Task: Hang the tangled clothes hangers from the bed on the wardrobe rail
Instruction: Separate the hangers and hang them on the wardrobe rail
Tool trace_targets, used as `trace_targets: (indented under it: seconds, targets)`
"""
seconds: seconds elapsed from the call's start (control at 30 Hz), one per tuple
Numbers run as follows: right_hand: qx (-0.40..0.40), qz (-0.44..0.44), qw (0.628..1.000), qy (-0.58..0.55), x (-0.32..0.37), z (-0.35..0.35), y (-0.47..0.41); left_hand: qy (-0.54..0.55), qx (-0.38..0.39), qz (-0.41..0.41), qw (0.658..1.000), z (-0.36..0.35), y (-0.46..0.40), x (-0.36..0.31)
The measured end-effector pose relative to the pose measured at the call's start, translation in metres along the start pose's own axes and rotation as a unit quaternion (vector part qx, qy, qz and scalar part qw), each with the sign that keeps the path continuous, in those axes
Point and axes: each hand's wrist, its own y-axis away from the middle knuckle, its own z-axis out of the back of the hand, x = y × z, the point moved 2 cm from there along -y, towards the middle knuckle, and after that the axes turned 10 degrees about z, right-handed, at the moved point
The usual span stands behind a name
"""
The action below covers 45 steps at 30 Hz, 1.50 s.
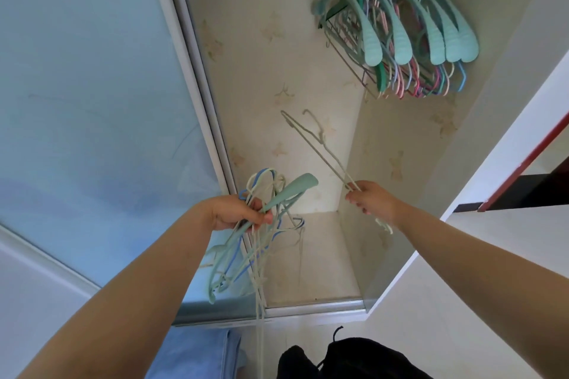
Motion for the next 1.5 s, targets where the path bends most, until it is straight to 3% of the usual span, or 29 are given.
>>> trace_targets:
  seconds: [0.27, 0.4, 0.57, 0.73, 0.97, 1.17, 1.33, 1.5]
  targets:
    - [0.056, 0.029, 0.961, -0.271, 0.084, -0.012, -0.012, 0.117, -0.148, -0.028, 0.982, 0.007, -0.002, -0.022]
    - [-0.014, 0.027, 0.947, -0.32, 0.124, -0.003, -0.023, 0.183, -0.214, -0.035, 0.959, 0.004, -0.007, -0.039]
    - [-0.094, 0.06, 0.939, -0.326, 0.186, 0.021, -0.055, 0.183, -0.294, -0.069, 0.936, 0.011, -0.011, -0.076]
    - [-0.121, 0.069, 0.926, -0.352, 0.232, 0.043, -0.085, 0.199, -0.3, -0.122, 0.925, 0.012, 0.001, -0.11]
    - [-0.132, 0.043, 0.933, -0.331, 0.236, 0.058, -0.109, 0.184, -0.278, -0.151, 0.931, 0.011, 0.017, -0.126]
    - [-0.129, 0.006, 0.938, -0.323, 0.234, 0.074, -0.11, 0.194, -0.304, -0.152, 0.92, 0.012, 0.019, -0.124]
    - [-0.151, 0.004, 0.948, -0.28, 0.211, 0.073, -0.102, 0.244, -0.303, -0.158, 0.907, 0.011, 0.023, -0.126]
    - [-0.165, 0.003, 0.974, -0.156, 0.127, 0.051, -0.074, 0.252, -0.27, -0.172, 0.913, 0.007, 0.025, -0.128]
